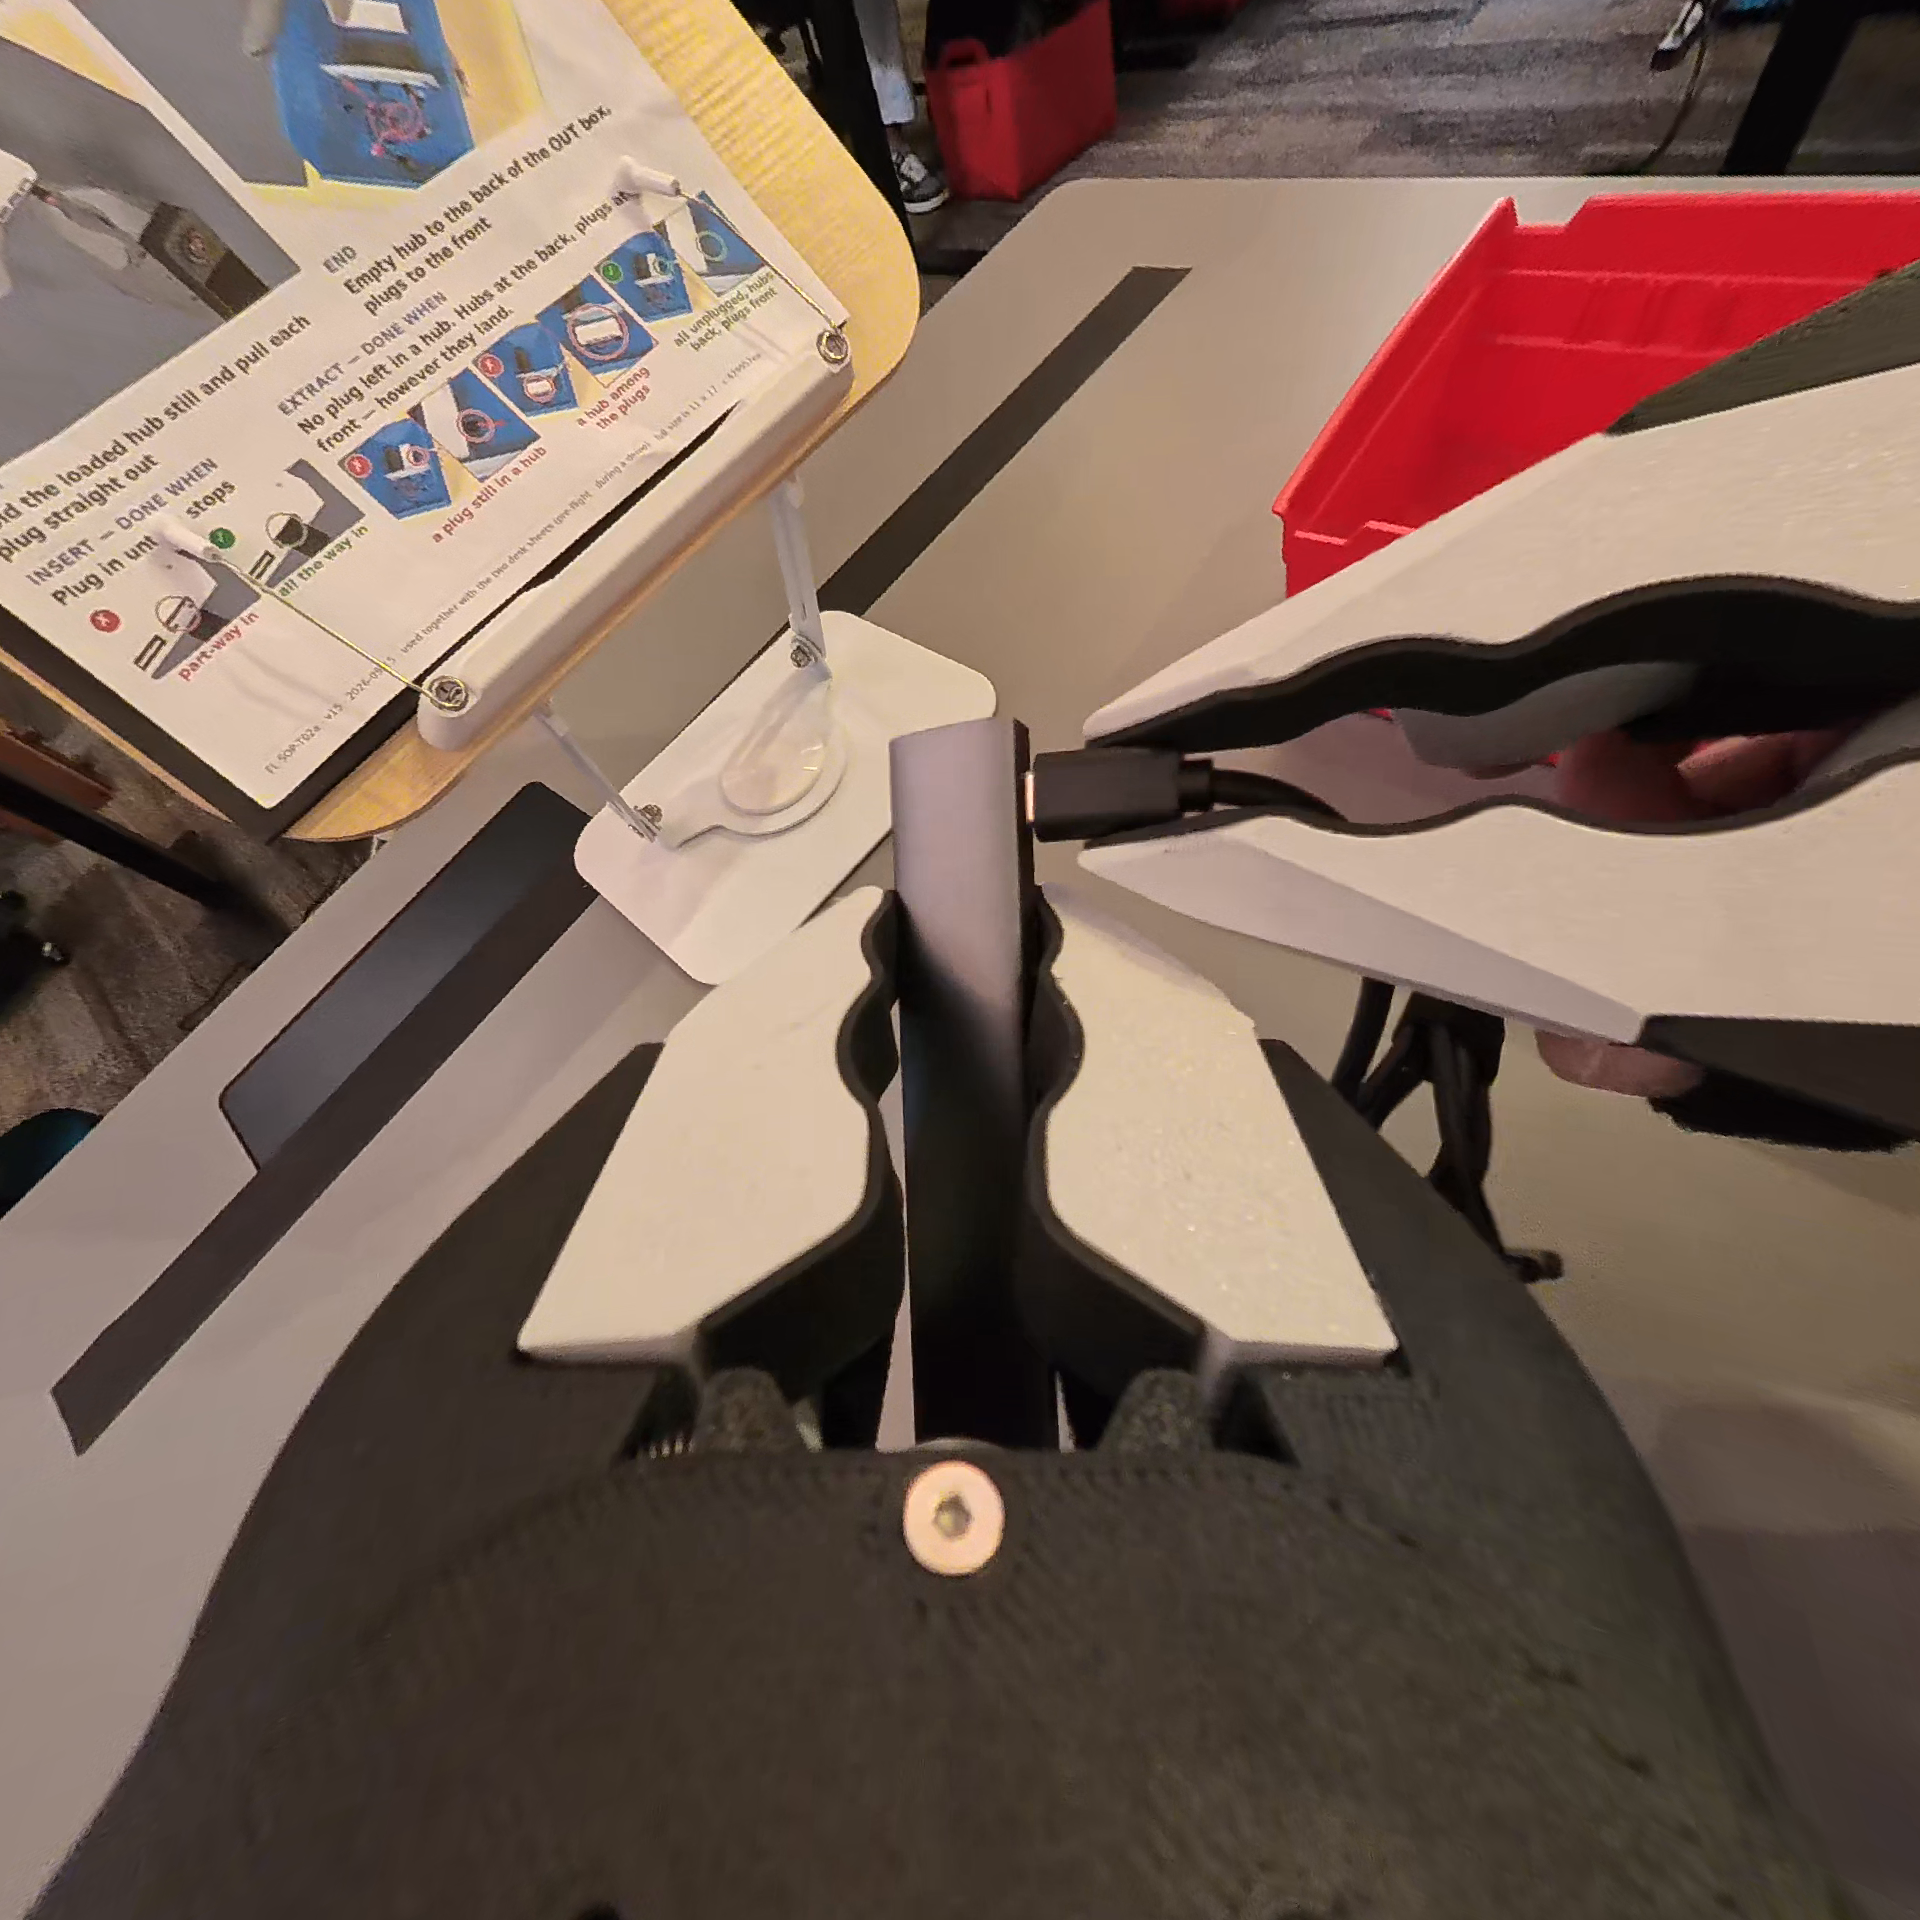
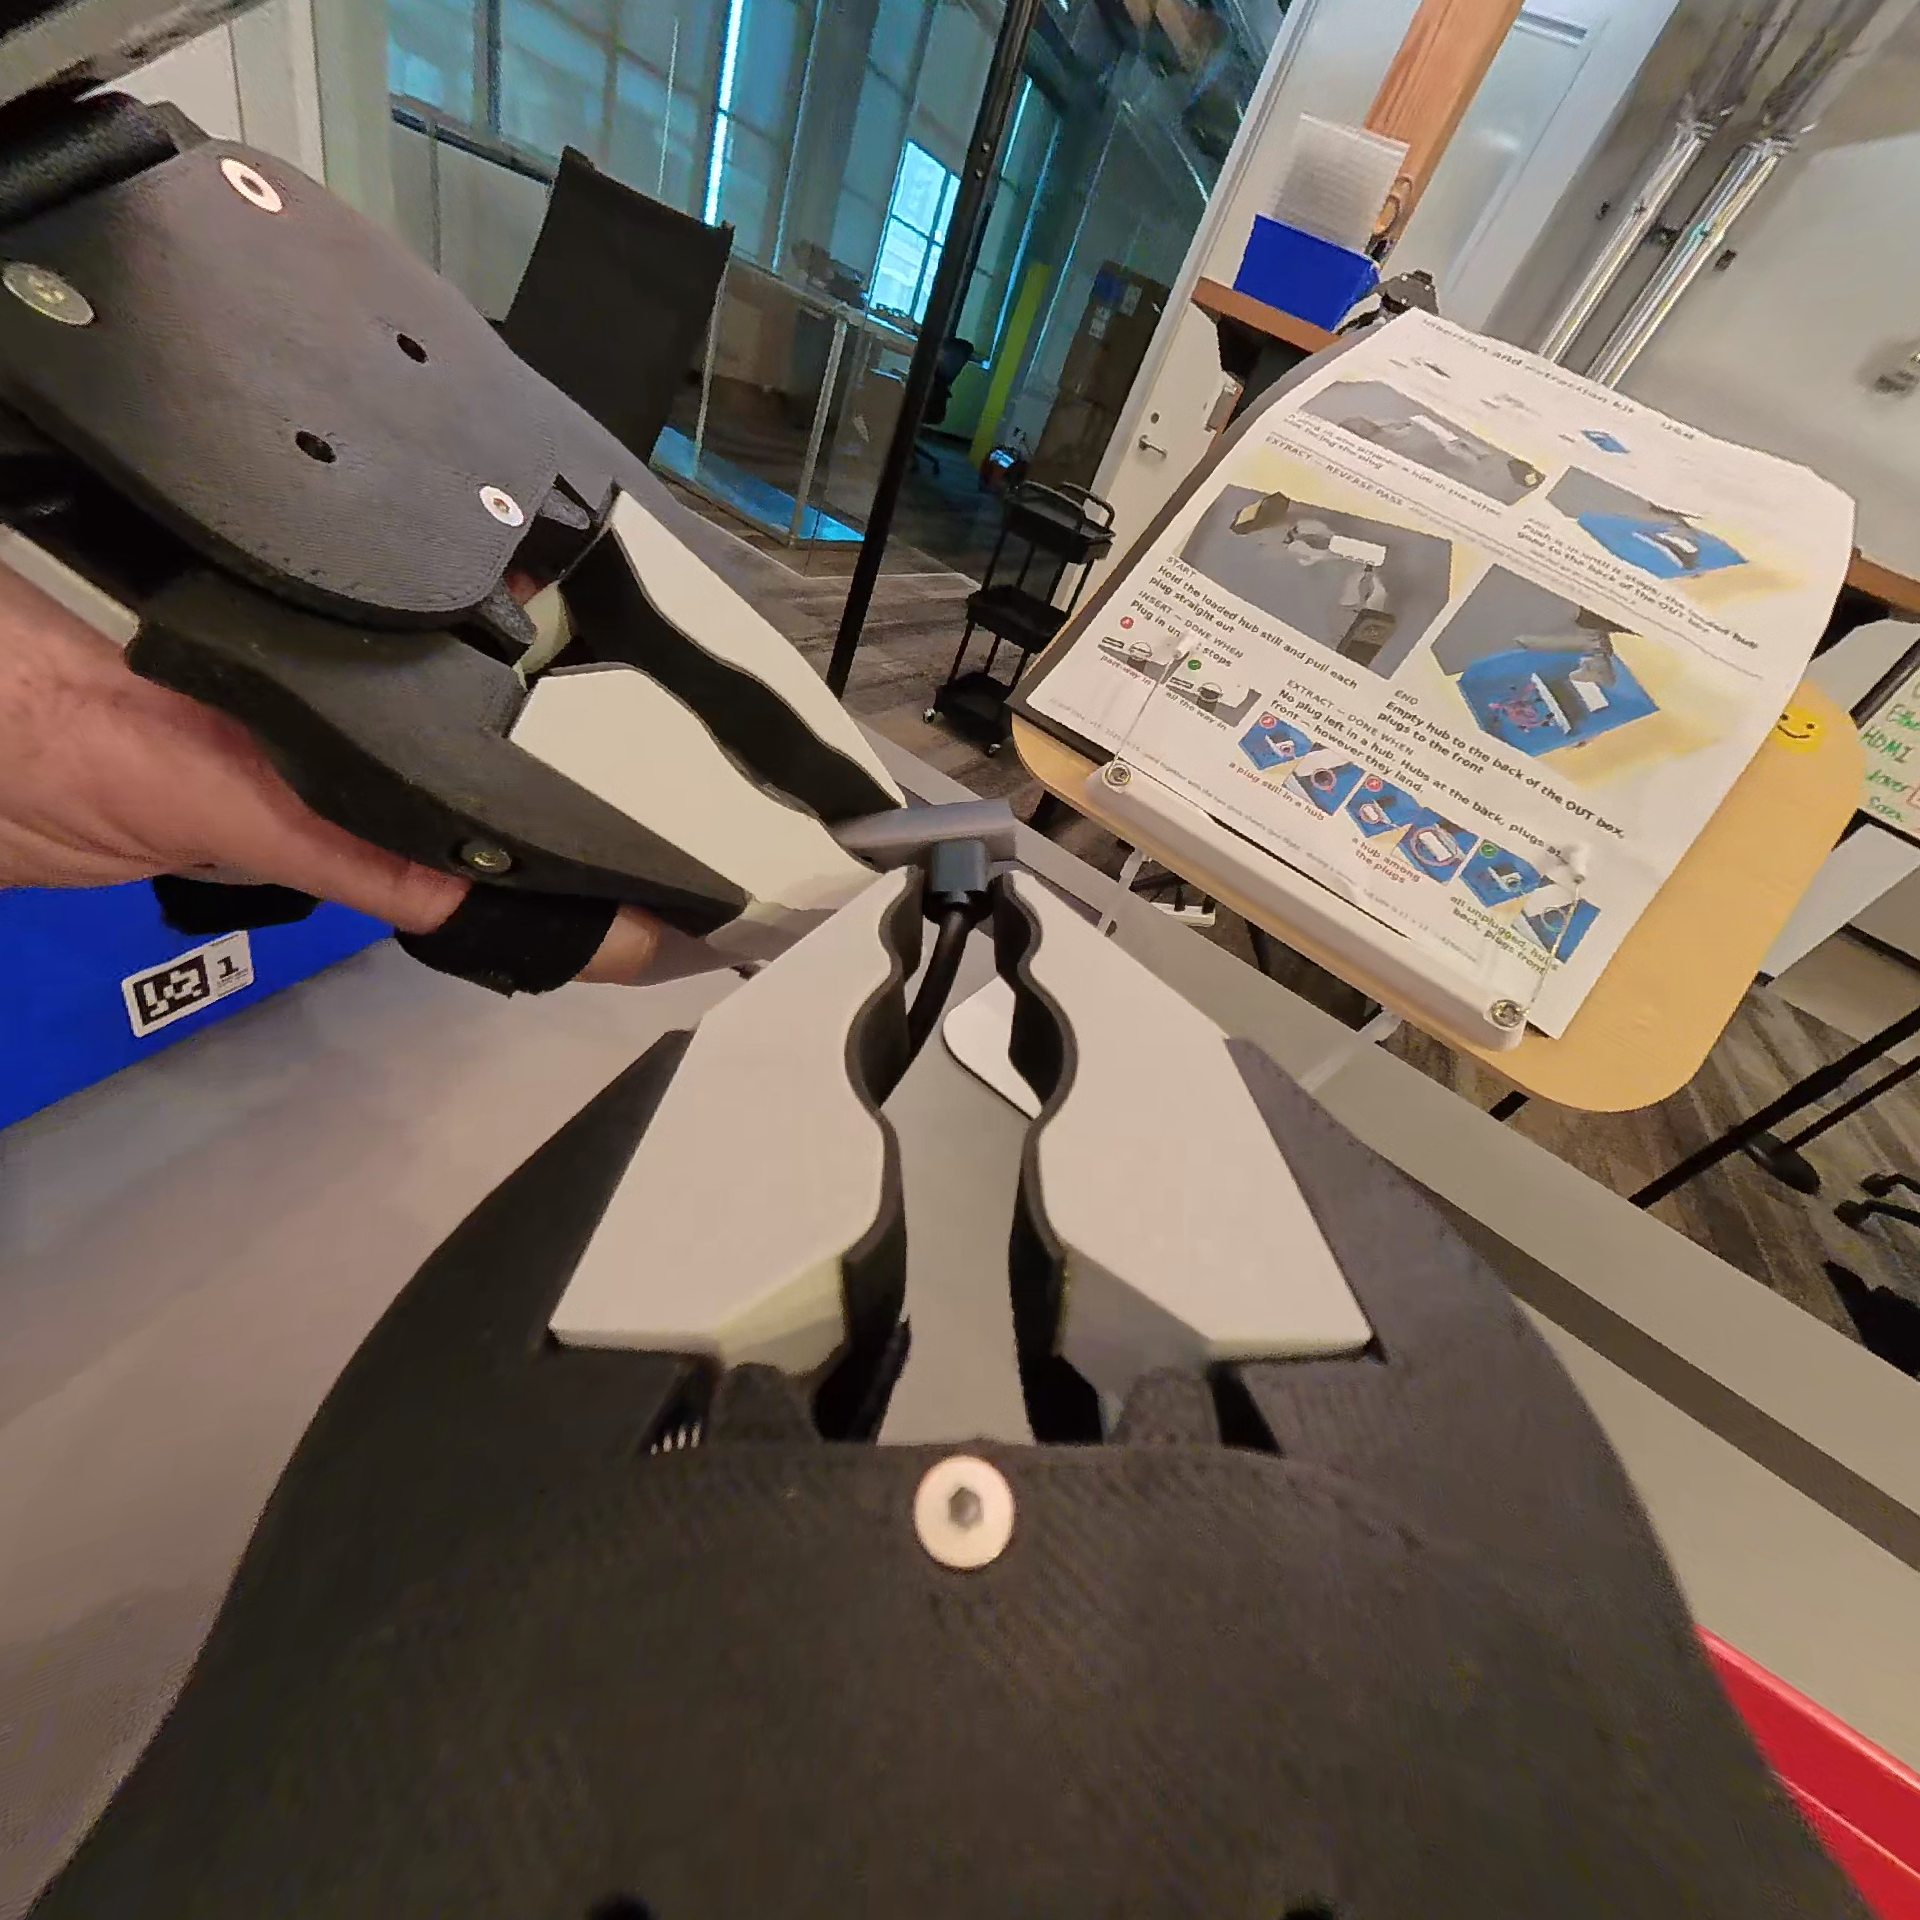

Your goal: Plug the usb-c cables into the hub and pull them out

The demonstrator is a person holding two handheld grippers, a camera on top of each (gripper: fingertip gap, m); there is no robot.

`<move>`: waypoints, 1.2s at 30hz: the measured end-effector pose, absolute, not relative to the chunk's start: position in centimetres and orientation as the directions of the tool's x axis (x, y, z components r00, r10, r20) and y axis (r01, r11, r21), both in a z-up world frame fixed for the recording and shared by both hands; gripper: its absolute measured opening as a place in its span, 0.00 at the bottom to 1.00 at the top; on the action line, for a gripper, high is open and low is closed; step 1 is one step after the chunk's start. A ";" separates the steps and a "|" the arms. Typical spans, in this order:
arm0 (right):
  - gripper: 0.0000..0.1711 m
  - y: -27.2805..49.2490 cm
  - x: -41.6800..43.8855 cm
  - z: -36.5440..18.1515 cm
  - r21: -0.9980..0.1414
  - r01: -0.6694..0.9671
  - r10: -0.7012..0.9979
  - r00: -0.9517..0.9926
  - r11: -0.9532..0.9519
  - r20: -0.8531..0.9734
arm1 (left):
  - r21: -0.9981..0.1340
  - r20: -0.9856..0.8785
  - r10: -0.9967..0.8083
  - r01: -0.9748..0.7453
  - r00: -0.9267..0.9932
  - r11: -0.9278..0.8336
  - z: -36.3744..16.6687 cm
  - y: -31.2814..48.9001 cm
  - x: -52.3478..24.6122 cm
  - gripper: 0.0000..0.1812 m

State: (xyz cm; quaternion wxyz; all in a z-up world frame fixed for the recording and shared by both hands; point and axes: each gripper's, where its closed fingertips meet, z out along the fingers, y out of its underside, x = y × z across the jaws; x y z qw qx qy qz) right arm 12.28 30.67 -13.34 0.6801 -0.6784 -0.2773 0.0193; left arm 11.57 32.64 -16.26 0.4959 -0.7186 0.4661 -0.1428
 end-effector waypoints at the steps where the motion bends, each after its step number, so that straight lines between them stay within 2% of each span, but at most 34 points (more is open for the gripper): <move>1: 0.06 30.7 12.3 -13.3 -0.932 0.352 0.396 0.846 0.085 0.356 | -0.846 -0.258 -0.810 -0.528 0.527 -0.074 -16.3 32.6 11.6 0.11; 13: 0.06 30.6 12.3 -12.9 -0.925 0.352 0.385 0.841 0.141 0.379 | -0.871 -0.208 -0.819 -0.482 0.534 -0.093 -16.2 32.5 11.9 0.11; 36: 0.06 30.7 12.0 -13.0 -0.860 0.461 0.378 0.773 0.219 0.510 | -0.791 -0.371 -0.787 -0.612 0.493 -0.011 -16.1 32.7 11.4 0.11</move>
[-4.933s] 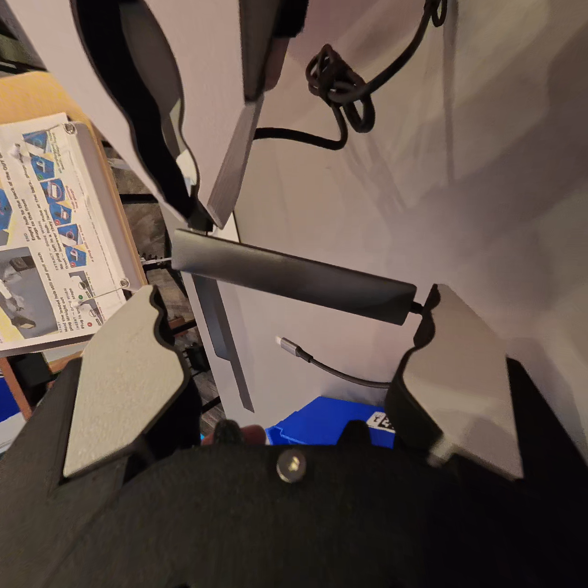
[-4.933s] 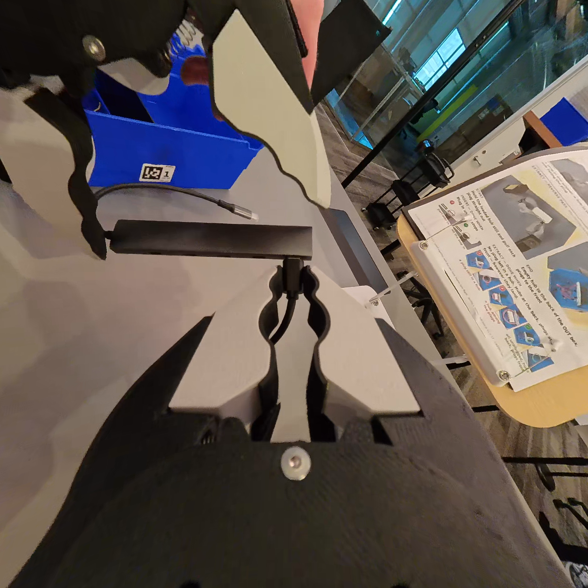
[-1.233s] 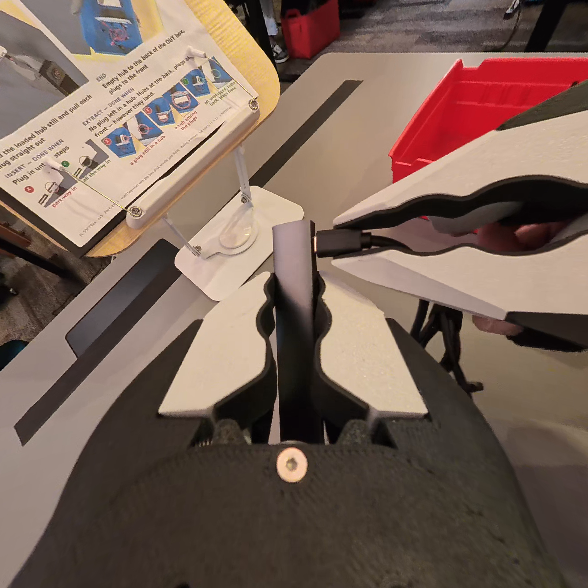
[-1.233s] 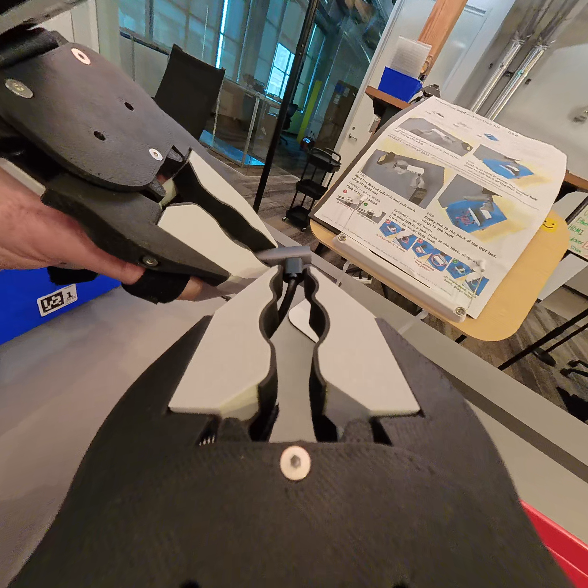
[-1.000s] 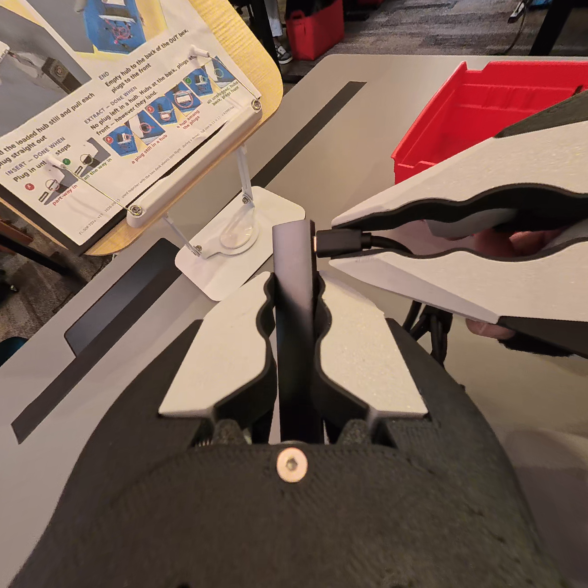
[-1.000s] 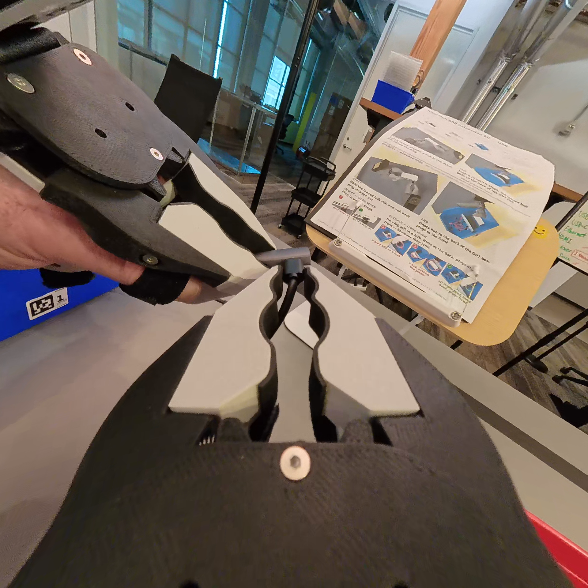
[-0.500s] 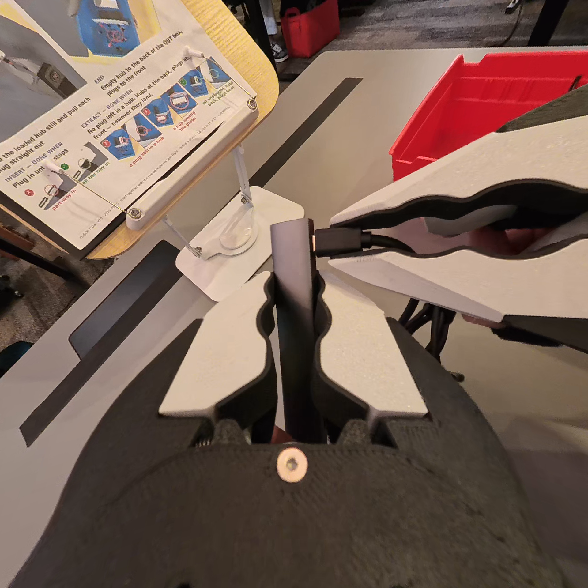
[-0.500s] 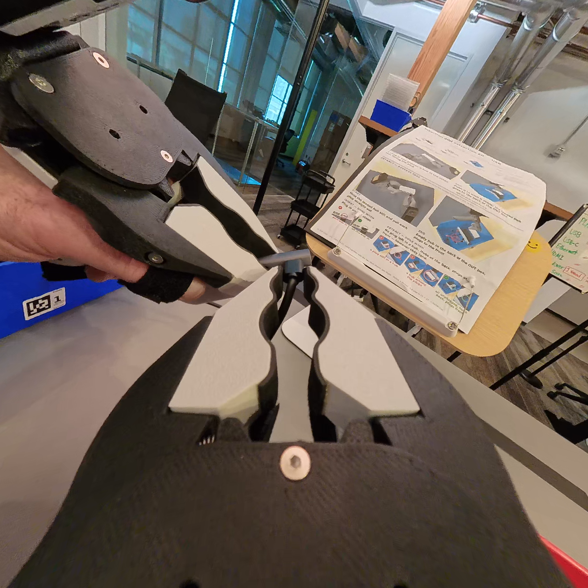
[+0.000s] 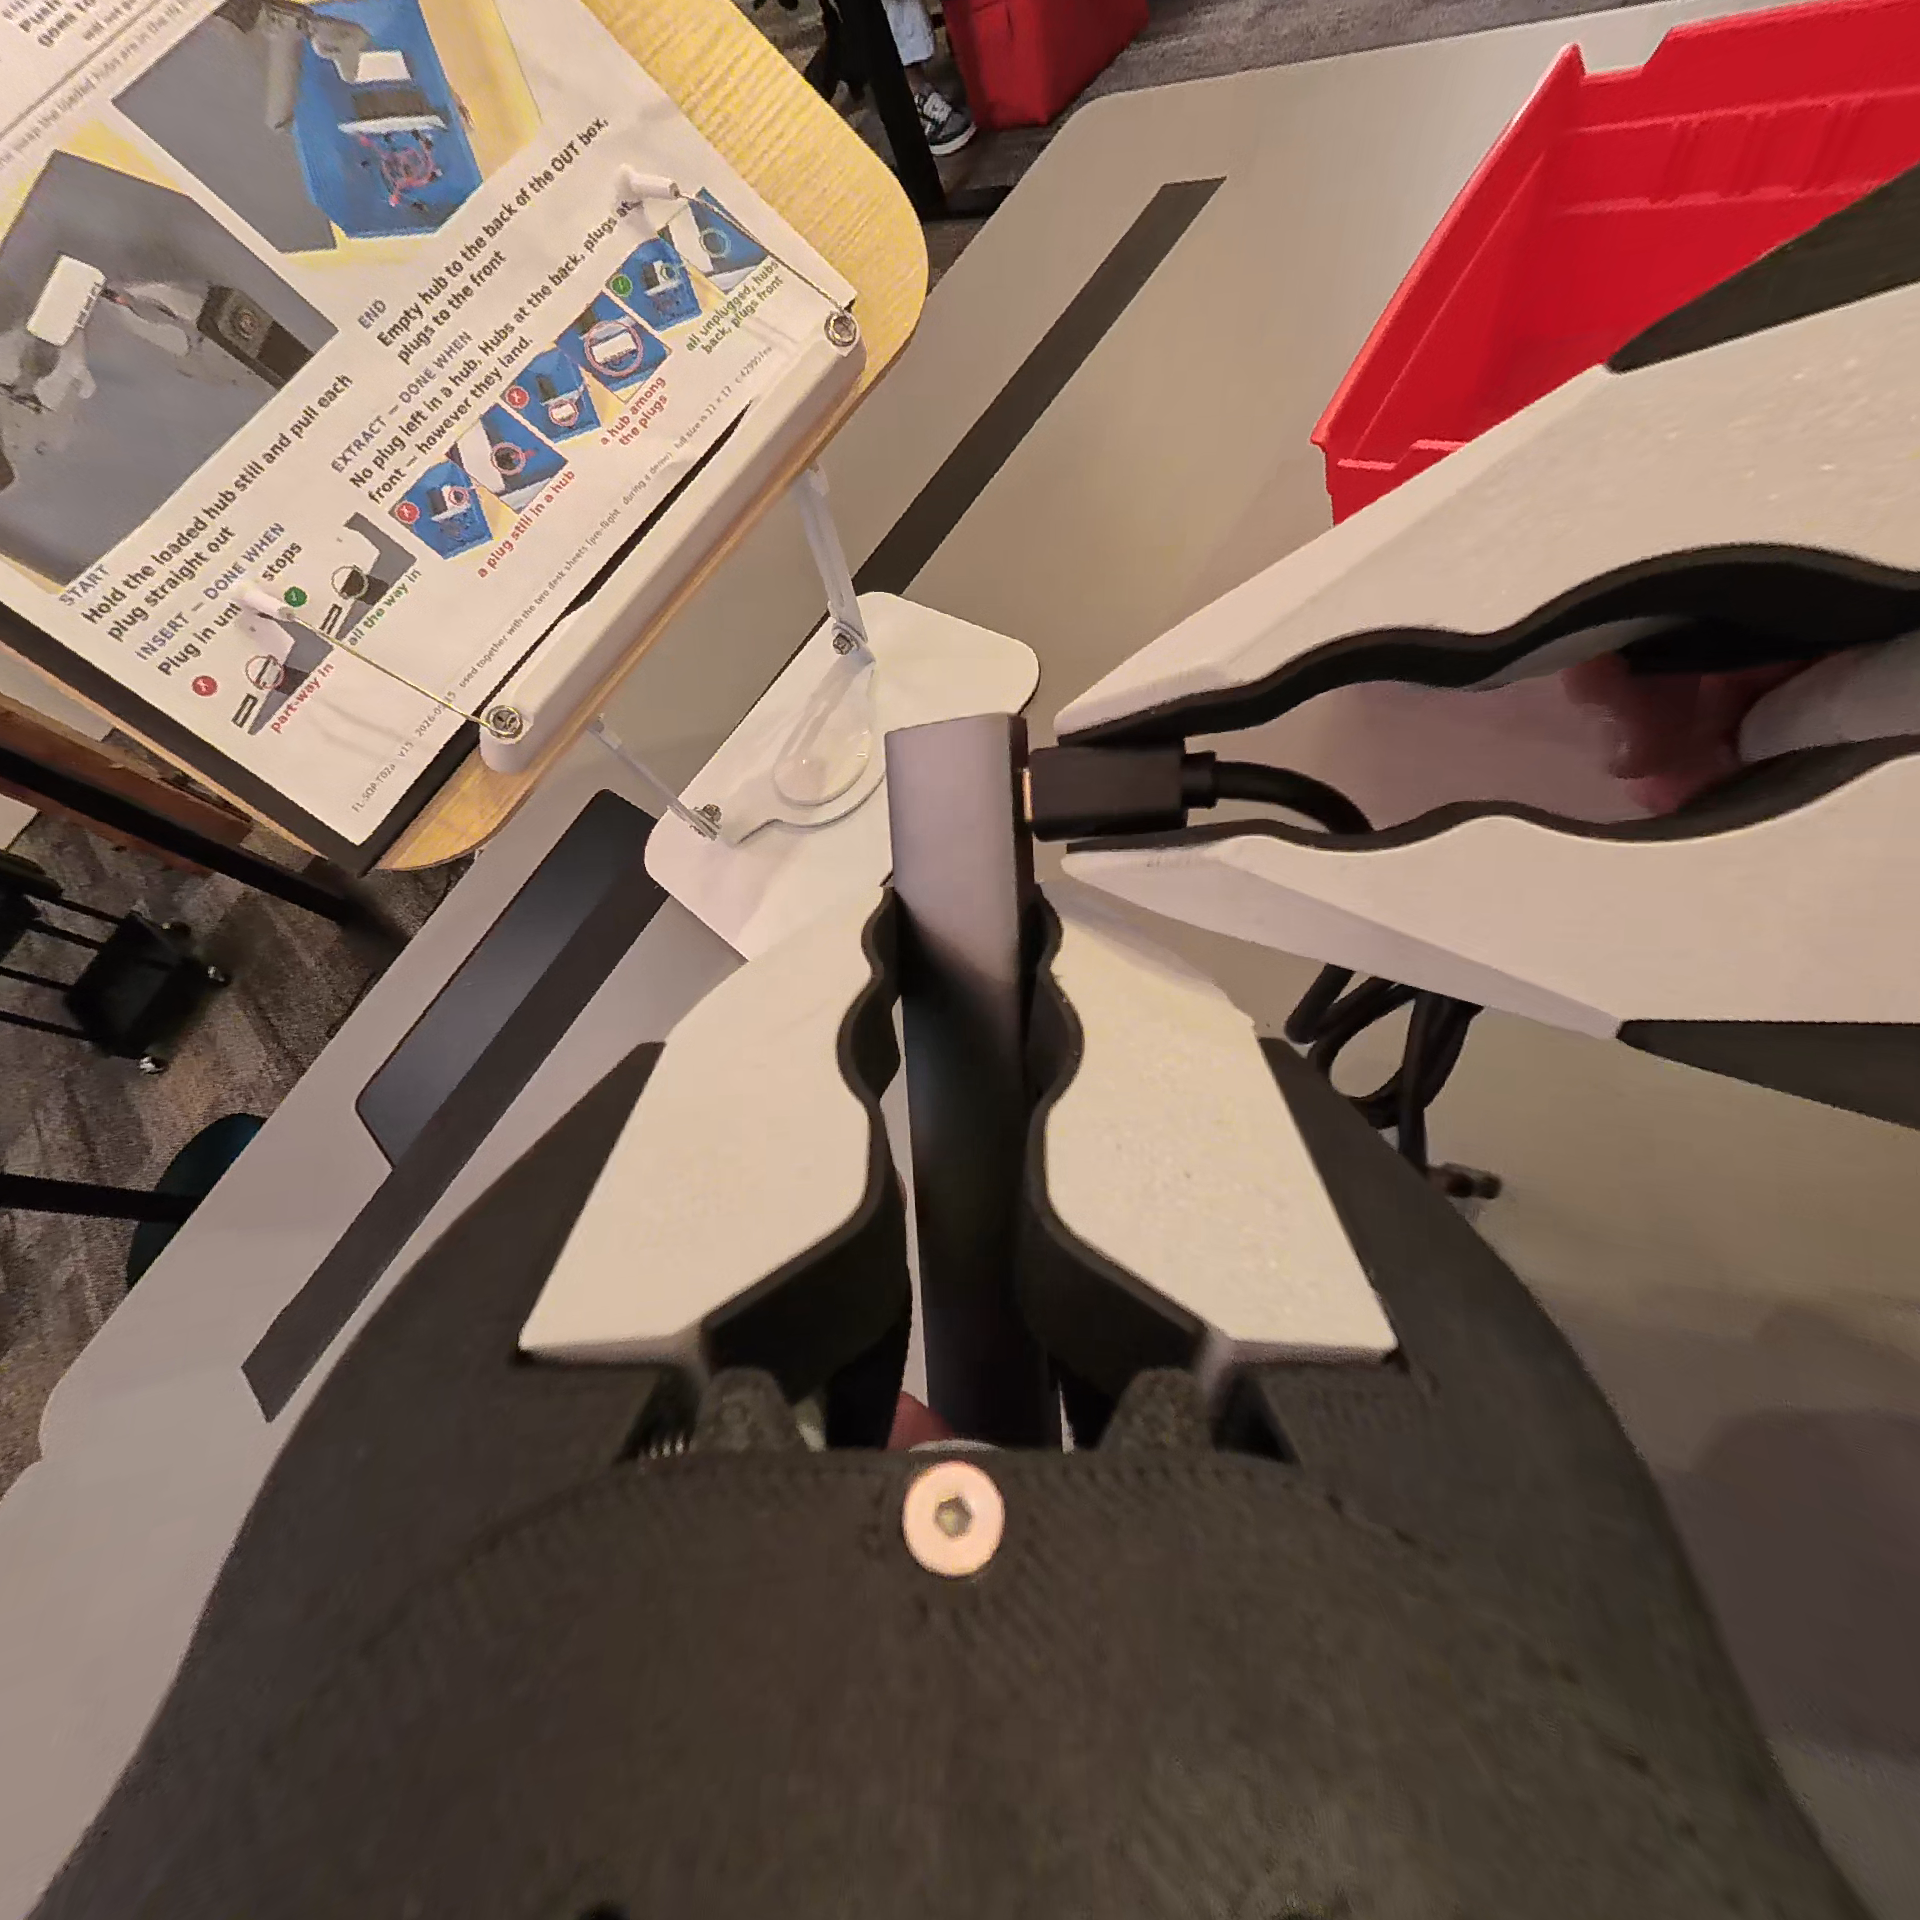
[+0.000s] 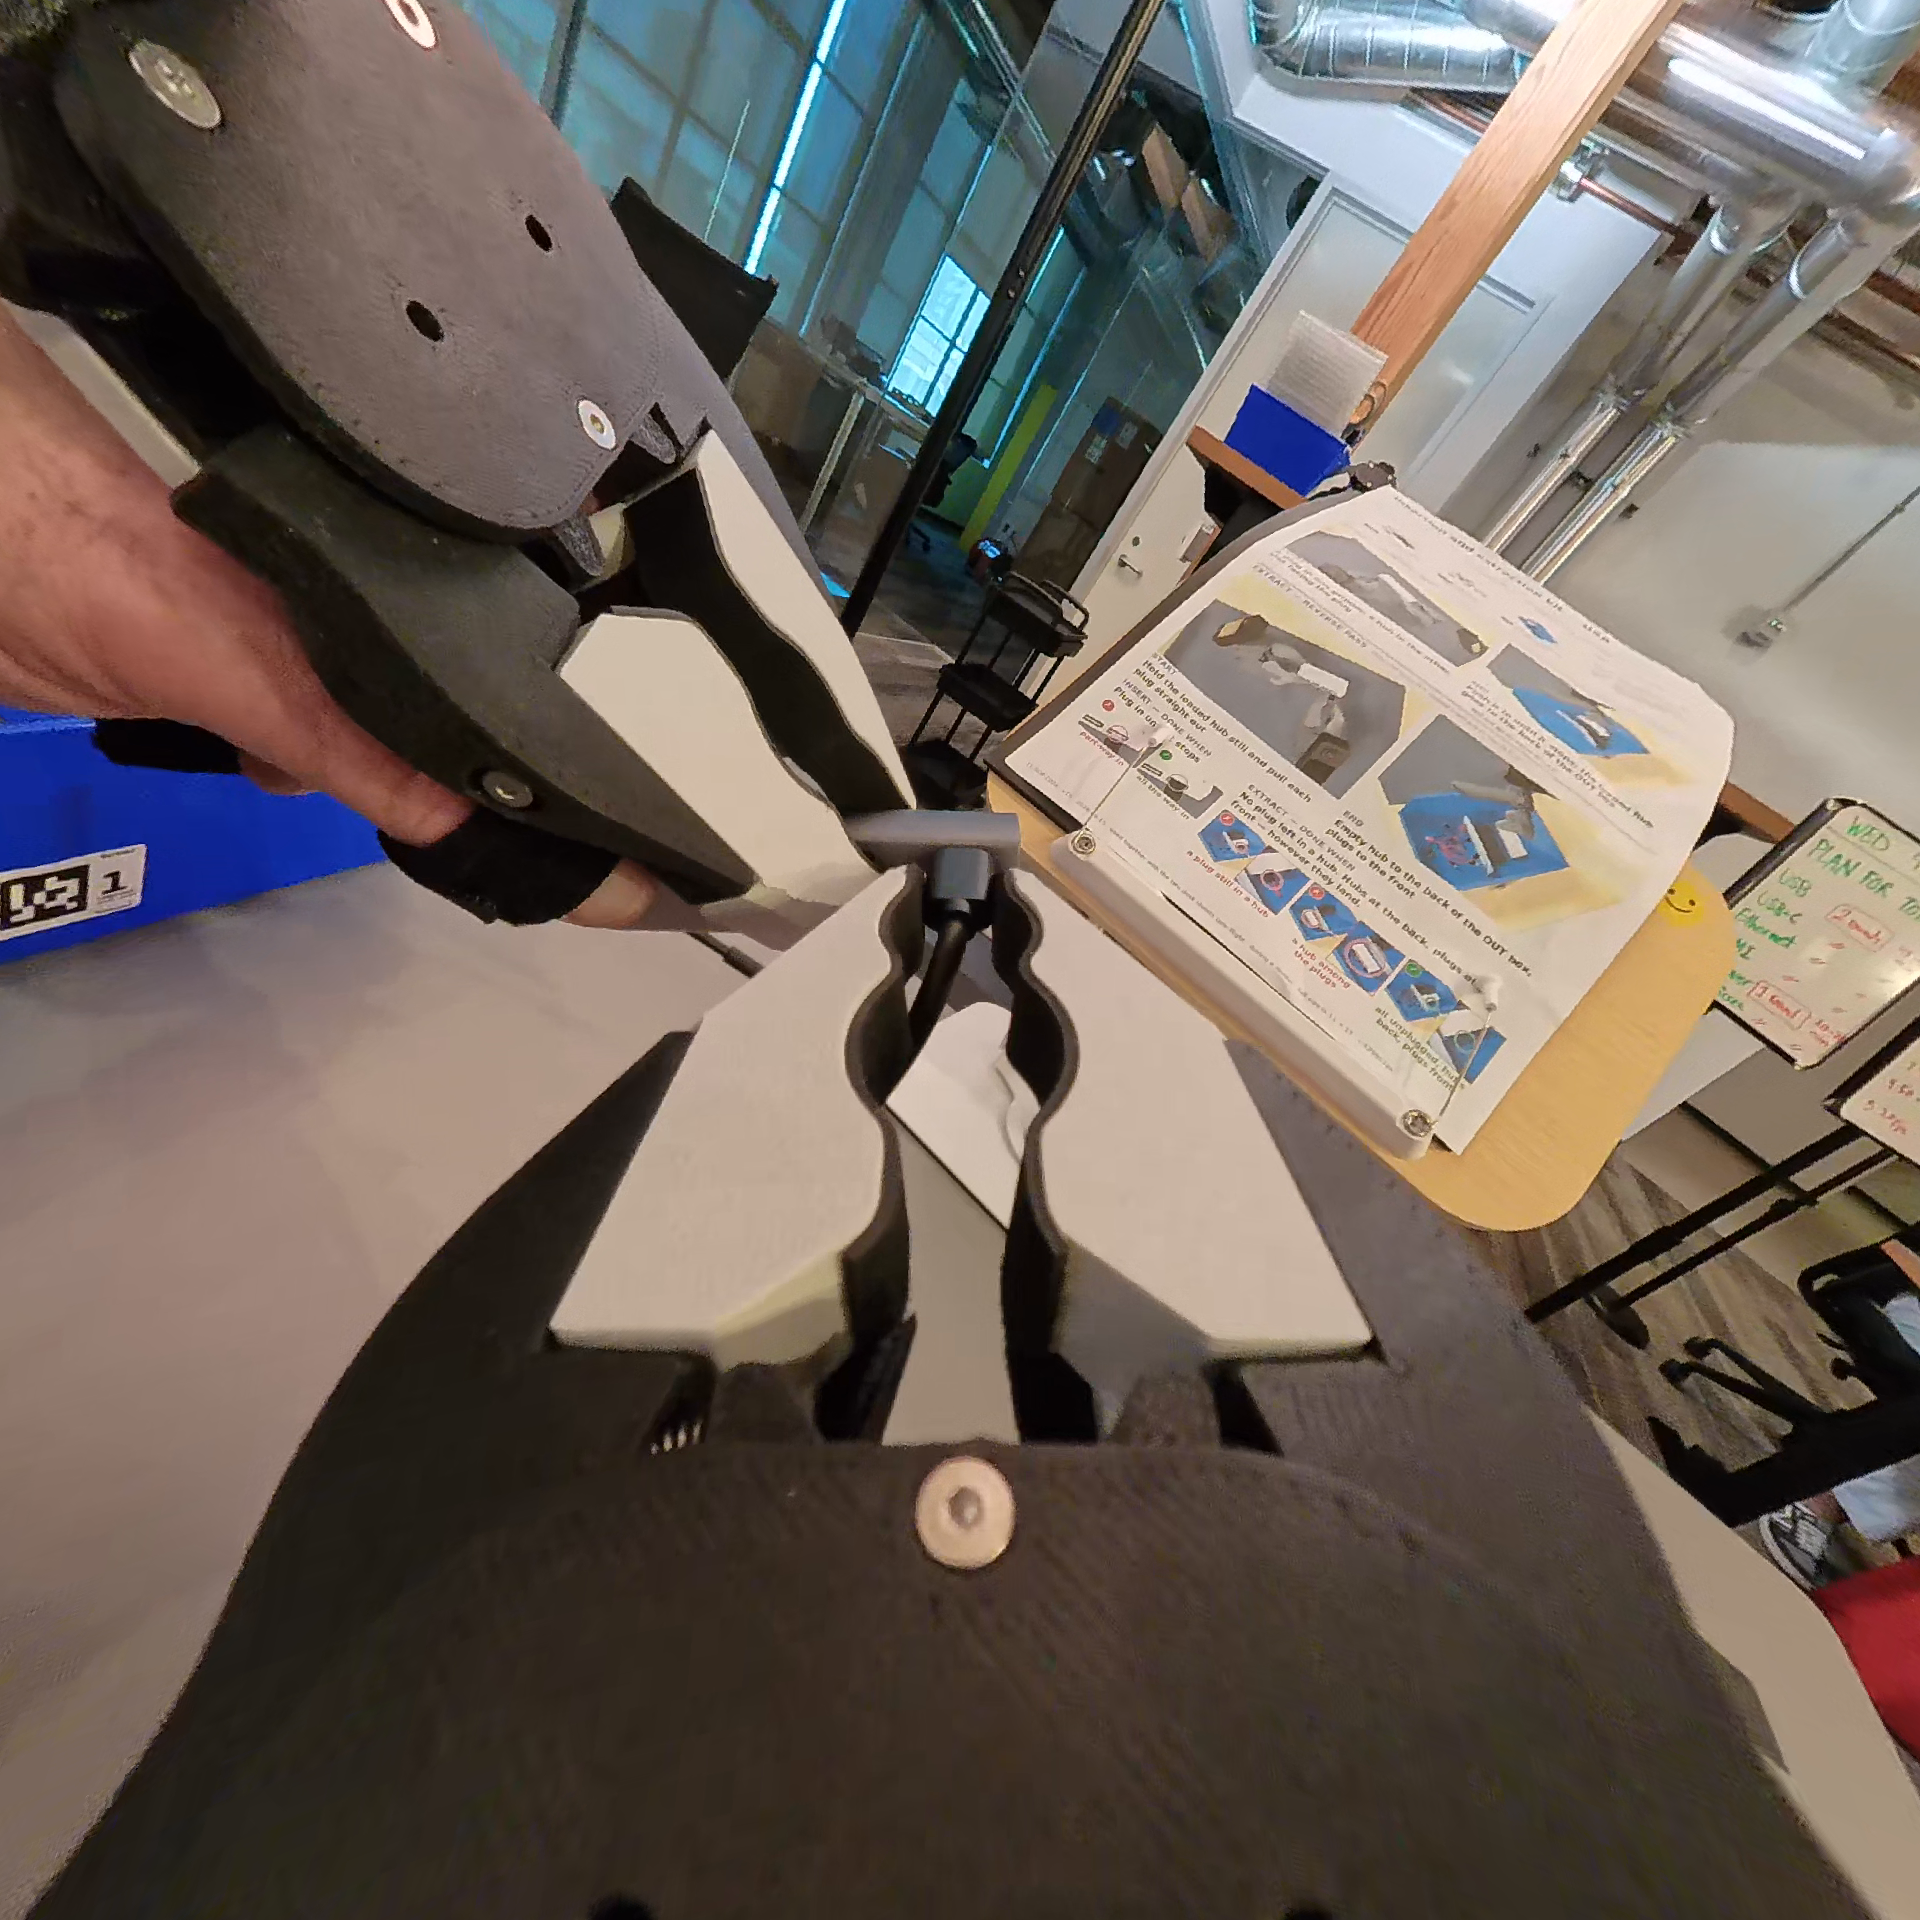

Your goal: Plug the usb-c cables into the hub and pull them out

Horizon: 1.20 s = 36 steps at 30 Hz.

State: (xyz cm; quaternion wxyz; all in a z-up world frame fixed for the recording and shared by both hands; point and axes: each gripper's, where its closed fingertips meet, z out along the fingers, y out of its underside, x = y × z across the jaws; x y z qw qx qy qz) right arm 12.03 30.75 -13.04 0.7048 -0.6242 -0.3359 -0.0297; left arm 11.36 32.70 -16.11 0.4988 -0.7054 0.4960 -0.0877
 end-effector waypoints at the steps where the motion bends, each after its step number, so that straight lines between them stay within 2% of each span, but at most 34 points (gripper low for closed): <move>1: 0.06 30.8 12.1 -13.0 -0.861 0.460 0.379 0.773 0.218 0.509 | -0.790 -0.372 -0.786 -0.612 0.494 -0.011 -16.1 32.7 11.4 0.11; 10: 0.06 30.9 12.0 -13.0 -0.803 0.557 0.278 0.753 0.212 0.596 | -0.819 -0.278 -0.789 -0.565 0.547 -0.103 -16.5 32.9 11.7 0.11; 13: 0.05 30.8 11.8 -12.8 -0.844 0.499 0.309 0.785 0.198 0.537 | -0.831 -0.250 -0.796 -0.544 0.551 -0.115 -16.4 32.9 11.7 0.11; 21: 0.06 30.2 12.0 -11.7 -0.893 0.398 0.414 0.791 0.211 0.450 | -0.814 -0.397 -0.808 -0.574 0.435 0.091 -14.6 32.3 11.9 0.12; 25: 0.06 29.8 11.5 -11.7 -0.888 0.396 0.435 0.774 0.233 0.460 | -0.785 -0.403 -0.838 -0.610 0.367 0.111 -14.7 31.9 12.2 0.19; 28: 0.06 29.8 11.5 -11.6 -0.892 0.382 0.438 0.777 0.242 0.452 | -0.793 -0.356 -0.861 -0.605 0.364 0.072 -14.7 31.8 12.2 0.14; 36: 0.06 30.1 11.9 -11.9 -0.867 0.430 0.391 0.774 0.252 0.497 | -0.807 -0.309 -0.867 -0.591 0.391 0.021 -15.3 32.1 12.7 0.12</move>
